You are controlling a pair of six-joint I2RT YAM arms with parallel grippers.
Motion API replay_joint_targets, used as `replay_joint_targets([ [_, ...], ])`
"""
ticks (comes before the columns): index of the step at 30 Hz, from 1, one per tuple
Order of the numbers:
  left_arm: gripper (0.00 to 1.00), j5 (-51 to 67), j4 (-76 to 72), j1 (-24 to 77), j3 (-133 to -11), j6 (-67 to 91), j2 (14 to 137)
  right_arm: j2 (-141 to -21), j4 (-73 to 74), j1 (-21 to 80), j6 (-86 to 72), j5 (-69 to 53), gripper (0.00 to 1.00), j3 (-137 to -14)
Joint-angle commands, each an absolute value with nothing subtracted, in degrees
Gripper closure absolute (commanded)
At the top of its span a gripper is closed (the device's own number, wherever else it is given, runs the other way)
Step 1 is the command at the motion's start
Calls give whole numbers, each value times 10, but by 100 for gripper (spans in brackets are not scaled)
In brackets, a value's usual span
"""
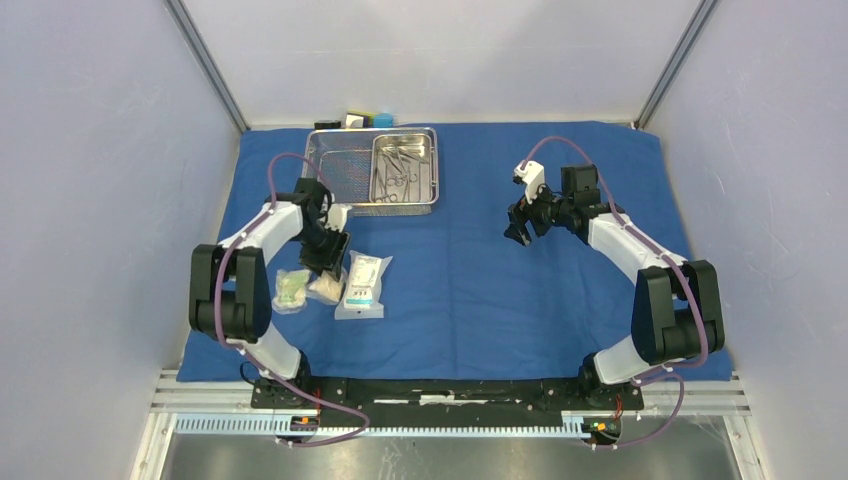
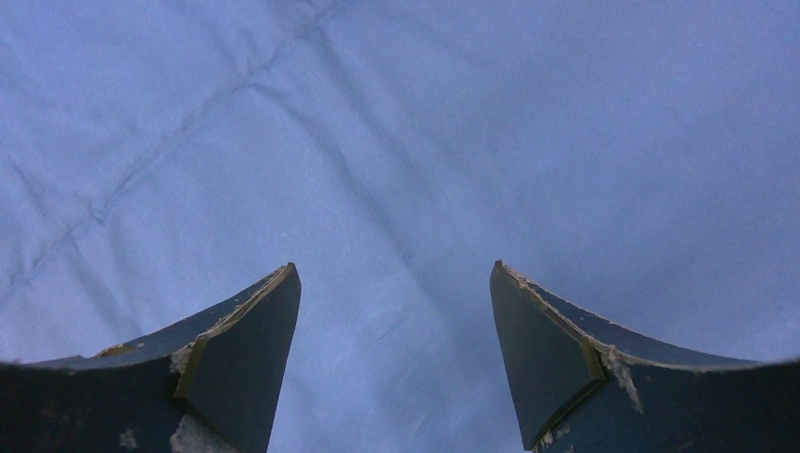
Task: Open and lay out the surgical kit
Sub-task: Place the medical item in the surgical kit.
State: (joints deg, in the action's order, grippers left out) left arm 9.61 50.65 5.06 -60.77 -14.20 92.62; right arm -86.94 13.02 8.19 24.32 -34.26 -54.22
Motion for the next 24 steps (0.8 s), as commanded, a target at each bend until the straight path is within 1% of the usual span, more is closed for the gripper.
replay_joint_targets([
  [1, 43, 76, 495, 51, -608, -135, 957, -855, 119, 81, 244, -343, 19, -563],
  [6, 41, 70, 500, 50, -613, -135, 974, -854, 119, 81, 246, -343, 19, -562],
  [11, 34, 68, 517, 50, -623, -137, 970, -856, 120, 81, 247, -344, 19, -563],
  [18, 25, 82, 560, 50, -672, -135, 918, -860, 121, 80, 248, -344, 19, -565],
  [24, 15, 97, 593, 50, -715, -133, 878, -858, 121, 81, 246, -343, 19, -567],
])
